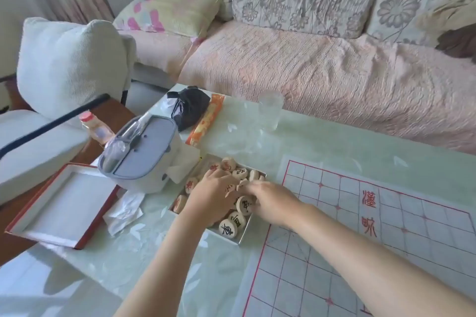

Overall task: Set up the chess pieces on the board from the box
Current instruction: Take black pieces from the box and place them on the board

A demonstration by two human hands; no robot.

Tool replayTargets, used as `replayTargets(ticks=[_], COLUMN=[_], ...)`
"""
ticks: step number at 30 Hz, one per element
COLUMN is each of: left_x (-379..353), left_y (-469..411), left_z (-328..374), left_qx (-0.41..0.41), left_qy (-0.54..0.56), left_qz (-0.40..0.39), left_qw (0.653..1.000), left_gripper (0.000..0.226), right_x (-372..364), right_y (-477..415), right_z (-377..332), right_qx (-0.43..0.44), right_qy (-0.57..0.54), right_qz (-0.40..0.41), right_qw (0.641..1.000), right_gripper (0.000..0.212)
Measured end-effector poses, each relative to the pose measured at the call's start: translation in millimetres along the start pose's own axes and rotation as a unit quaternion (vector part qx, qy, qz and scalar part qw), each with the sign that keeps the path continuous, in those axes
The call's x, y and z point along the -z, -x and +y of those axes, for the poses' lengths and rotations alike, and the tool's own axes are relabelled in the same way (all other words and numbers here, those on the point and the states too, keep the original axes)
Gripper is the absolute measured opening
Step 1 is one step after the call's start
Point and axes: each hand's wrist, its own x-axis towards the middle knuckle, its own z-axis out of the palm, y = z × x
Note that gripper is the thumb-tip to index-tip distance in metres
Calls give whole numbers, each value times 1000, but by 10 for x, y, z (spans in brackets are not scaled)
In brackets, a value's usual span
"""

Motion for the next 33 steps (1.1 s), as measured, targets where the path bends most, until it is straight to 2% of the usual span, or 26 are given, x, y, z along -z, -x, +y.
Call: replayTargets(ticks=[4,7,14,16,20,22,24,27,29,33], left_x=[-274,-435,-606,-552,-332,-290,-291,-269,-265,-308], left_y=[53,118,411,508,772,893,968,1024,1032,971], left_z=[-130,-175,-313,-312,-253,-248,-241,-234,-261,-387], left_qx=[-32,-46,-102,-91,-68,-69,-52,-36,-27,6], left_qy=[-46,-28,54,65,216,251,265,225,215,206], left_qz=[91,117,201,212,198,195,190,216,235,223], left_qw=[994,992,973,971,954,946,944,949,947,953], left_gripper=[31,39,37,36,36,35,29,20,16,13], right_x=[-243,-368,-432,-402,-385,-403,-428,-471,-479,-510], right_y=[-32,-31,166,285,465,479,477,420,366,244], right_z=[52,96,5,-84,-313,-427,-550,-679,-659,-476], right_qx=[17,48,21,4,-22,-22,-20,-10,-16,-94], right_qy=[21,29,-83,-113,-172,-204,-237,-269,-243,-92], right_qz=[47,90,190,216,239,237,239,225,214,203], right_qw=[999,994,978,970,955,950,941,937,946,970], right_gripper=[45,40,26,24,32,36,37,37,35,33])
